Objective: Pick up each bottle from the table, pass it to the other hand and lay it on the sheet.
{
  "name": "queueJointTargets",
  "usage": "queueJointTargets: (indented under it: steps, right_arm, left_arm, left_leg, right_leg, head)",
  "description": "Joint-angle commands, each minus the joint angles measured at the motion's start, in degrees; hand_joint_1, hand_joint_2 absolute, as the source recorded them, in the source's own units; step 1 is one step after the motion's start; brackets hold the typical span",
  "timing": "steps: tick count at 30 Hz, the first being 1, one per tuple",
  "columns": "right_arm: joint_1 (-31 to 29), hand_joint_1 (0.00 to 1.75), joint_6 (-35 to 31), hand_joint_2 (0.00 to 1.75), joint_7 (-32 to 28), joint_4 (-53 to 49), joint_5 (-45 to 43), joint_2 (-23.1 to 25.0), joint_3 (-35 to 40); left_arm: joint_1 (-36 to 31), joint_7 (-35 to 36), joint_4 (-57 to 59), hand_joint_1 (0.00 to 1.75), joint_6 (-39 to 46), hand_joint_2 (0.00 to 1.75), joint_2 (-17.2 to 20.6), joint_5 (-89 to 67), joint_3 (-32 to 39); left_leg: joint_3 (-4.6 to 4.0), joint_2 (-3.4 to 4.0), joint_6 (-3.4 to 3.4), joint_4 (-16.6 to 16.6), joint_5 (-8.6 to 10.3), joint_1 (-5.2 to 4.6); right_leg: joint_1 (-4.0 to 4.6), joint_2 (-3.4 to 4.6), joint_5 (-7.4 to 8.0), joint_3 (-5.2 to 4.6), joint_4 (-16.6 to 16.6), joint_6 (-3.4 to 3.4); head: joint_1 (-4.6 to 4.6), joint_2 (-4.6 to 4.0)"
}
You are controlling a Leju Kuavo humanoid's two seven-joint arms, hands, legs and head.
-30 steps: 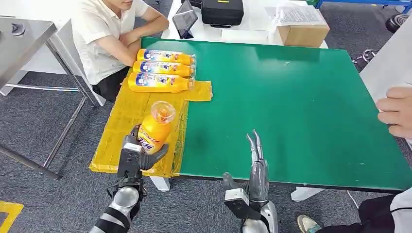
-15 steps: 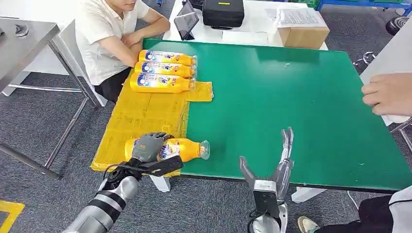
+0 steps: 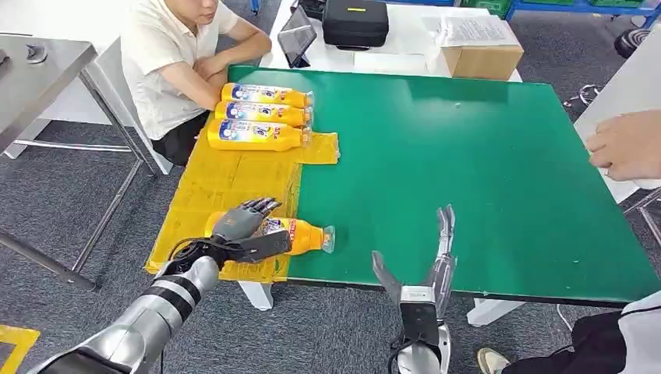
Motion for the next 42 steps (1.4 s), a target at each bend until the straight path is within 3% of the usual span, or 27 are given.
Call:
queueJointTargets:
  steps: [1, 13, 18, 21, 23, 29, 32, 42]
  right_arm:
    - [-3.1, 0.0, -0.1, 1.75, 0.0, 5.9, -0.4, -1.3, 0.8]
    - [-3.1, 0.0, -0.1, 1.75, 0.0, 5.9, -0.4, -1.3, 0.8]
    - [-3.1, 0.0, -0.1, 1.75, 0.0, 6.6, -0.4, -1.3, 0.3]
    - [-1.4, 0.0, -0.1, 1.75, 0.0, 4.5, -0.5, -1.8, -0.9]
    - [-0.3, 0.0, -0.1, 1.75, 0.0, 3.2, -0.9, -2.1, -2.0]
    - [-0.5, 0.0, -0.1, 1.75, 0.0, 2.6, -0.7, -1.2, -2.2]
    - [0.0, 0.0, -0.1, 1.75, 0.0, 1.7, 4.8, 0.1, -4.2]
    - [1.5, 0.0, -0.1, 1.75, 0.0, 0.4, 4.9, 0.5, -5.8]
  left_arm:
    - [0.9, 0.1, 8.0, 0.0, -8.0, 1.75, 2.0, 4.1, 2.9]
    - [0.9, 0.1, 8.0, 0.0, -8.0, 1.75, 2.0, 4.1, 2.9]
    - [2.7, -4.6, 5.0, 0.0, -12.3, 1.75, 1.7, 8.6, 4.3]
    - [7.0, -7.3, -5.6, 0.0, -15.1, 1.75, -0.2, 13.5, 3.5]
    - [11.0, -3.2, -15.4, 0.0, -22.0, 1.75, -1.6, 24.8, 4.5]
    - [15.5, 1.1, -29.3, 0.0, -25.0, 1.75, 2.7, 40.4, -0.9]
    - [15.4, 0.9, -30.9, 0.0, -22.8, 1.75, 4.2, 46.1, -4.8]
    - [17.7, -4.7, -37.8, 0.0, -11.1, 1.75, -0.1, 49.3, -4.9]
  left_leg:
    - [0.2, 0.3, -0.07, -0.1, -0.03, 0.03]
    - [0.32, 0.25, -0.11, -0.1, -0.06, 0.01]
    - [0.34, 0.26, -0.1, -0.2, -0.05, -0.01]
    - [0.35, 0.19, -0.1, -0.2, -0.05, -0.02]
    - [0.33, -0.03, -0.07, -0.2, -0.02, -0.05]
    - [0.15, -0.07, -0.03, -0.1, -0.07, -0.04]
    - [-0.02, 0.03, -0.09, 0.0, -0.11, -0.04]
    - [-0.55, -0.15, -0.04, 0.0, -0.09, -0.01]
  right_leg:
    - [0.03, 0.32, 0.08, 0.08, -0.1, -0.08]
    - [0.01, 0.26, 0.05, 0.2, -0.1, -0.08]
    - [-0.01, 0.27, 0.05, 0.22, -0.1, -0.07]
    - [-0.02, 0.22, 0.04, 0.22, -0.1, -0.07]
    - [-0.05, 0.03, 0.0, 0.23, -0.1, -0.05]
    - [-0.05, 0.06, -0.16, 0.14, -0.1, 0.11]
    - [-0.03, 0.16, -0.15, -0.05, 0.0, 0.06]
    - [-0.01, -0.07, -0.19, -0.53, 0.0, 0.13]
  head:
    - [-0.02, 0.0]
    - [0.0, 0.0]
    - [0.0, 0.0]
    - [0.0, 0.0]
    - [0.0, 0.0]
    - [0.02, 0.0]
    - [0.0, 0.0]
    - [0.0, 0.0]
